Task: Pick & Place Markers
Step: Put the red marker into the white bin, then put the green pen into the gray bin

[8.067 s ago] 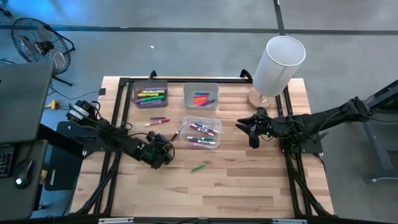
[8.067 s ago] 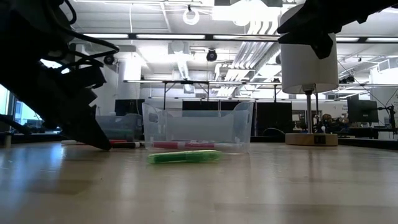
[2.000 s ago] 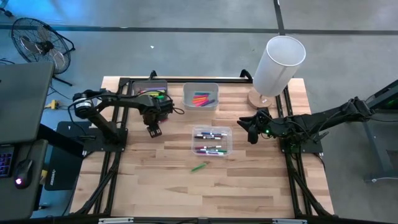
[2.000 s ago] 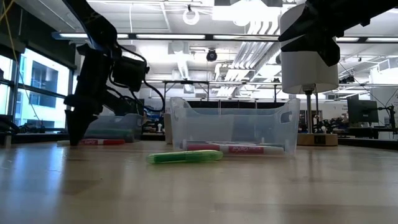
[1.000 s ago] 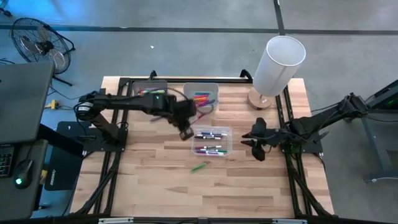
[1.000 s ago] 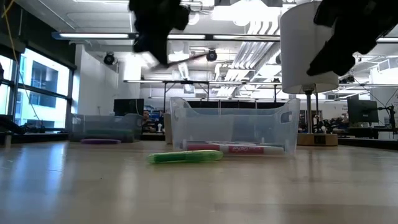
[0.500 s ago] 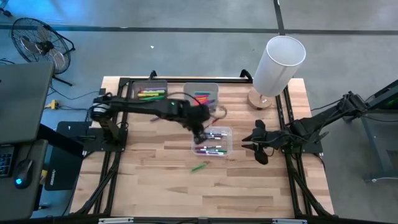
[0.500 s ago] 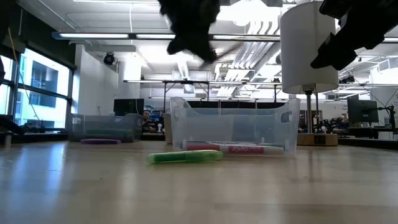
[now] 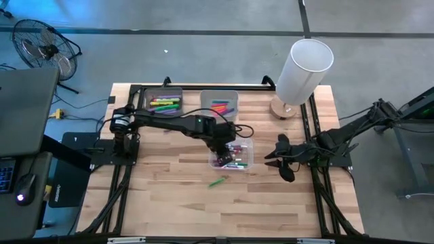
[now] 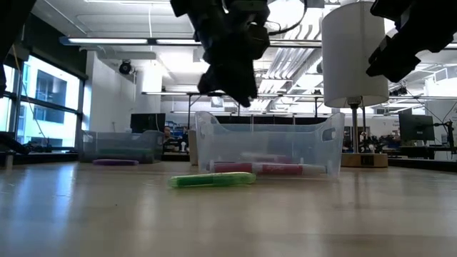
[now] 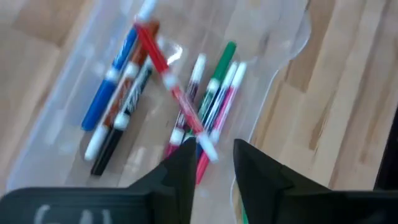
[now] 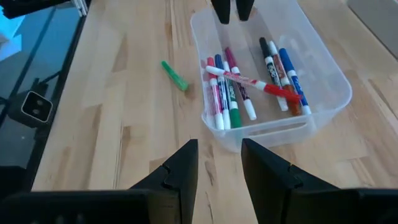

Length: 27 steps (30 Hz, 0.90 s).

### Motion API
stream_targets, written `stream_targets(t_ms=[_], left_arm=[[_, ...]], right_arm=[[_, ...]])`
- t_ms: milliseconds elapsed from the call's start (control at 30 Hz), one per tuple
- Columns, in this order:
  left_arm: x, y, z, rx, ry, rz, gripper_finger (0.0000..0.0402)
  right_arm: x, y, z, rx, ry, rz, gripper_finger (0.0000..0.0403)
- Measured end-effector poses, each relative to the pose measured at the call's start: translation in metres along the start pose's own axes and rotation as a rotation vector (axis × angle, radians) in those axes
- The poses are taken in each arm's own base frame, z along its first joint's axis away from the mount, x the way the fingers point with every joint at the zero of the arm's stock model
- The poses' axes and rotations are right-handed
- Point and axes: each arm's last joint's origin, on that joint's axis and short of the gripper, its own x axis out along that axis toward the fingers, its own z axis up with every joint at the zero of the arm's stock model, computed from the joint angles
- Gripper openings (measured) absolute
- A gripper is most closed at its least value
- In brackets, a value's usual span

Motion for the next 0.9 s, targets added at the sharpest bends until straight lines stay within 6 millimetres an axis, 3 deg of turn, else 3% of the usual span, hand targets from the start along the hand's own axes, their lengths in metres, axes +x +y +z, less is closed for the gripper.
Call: stream_targets(t_ms=[200, 400, 567, 767, 900], left_arm=[[-0.01, -0.002, 0.003, -0.002, -0.055, 0.021, 0.0125], [-0.027, -0.012, -0.009, -0.018, -0.05, 0.098, 0.0107], [-0.048, -0.04, -0.038, 0.069, -0.04, 0.192, 0.0086], [-0.072, -0.071, -0.097, 0.124, -0.017, 0.371, 0.0081], [-0.074, -0.09, -0.135, 0.093, -0.075, 0.36, 0.0081]], right_arm=[[-0.001, 0.002, -0.001, 0.051, 0.003, 0.007, 0.0113], [-0.001, 0.002, -0.002, 0.12, 0.008, 0.012, 0.0113], [0.0, 0.001, -0.001, 0.146, -0.018, -0.028, 0.0113], [-0.001, 0.0, 0.0, 0.283, -0.053, -0.061, 0.0113], [0.0, 0.001, 0.0, 0.368, -0.057, -0.053, 0.0113]])
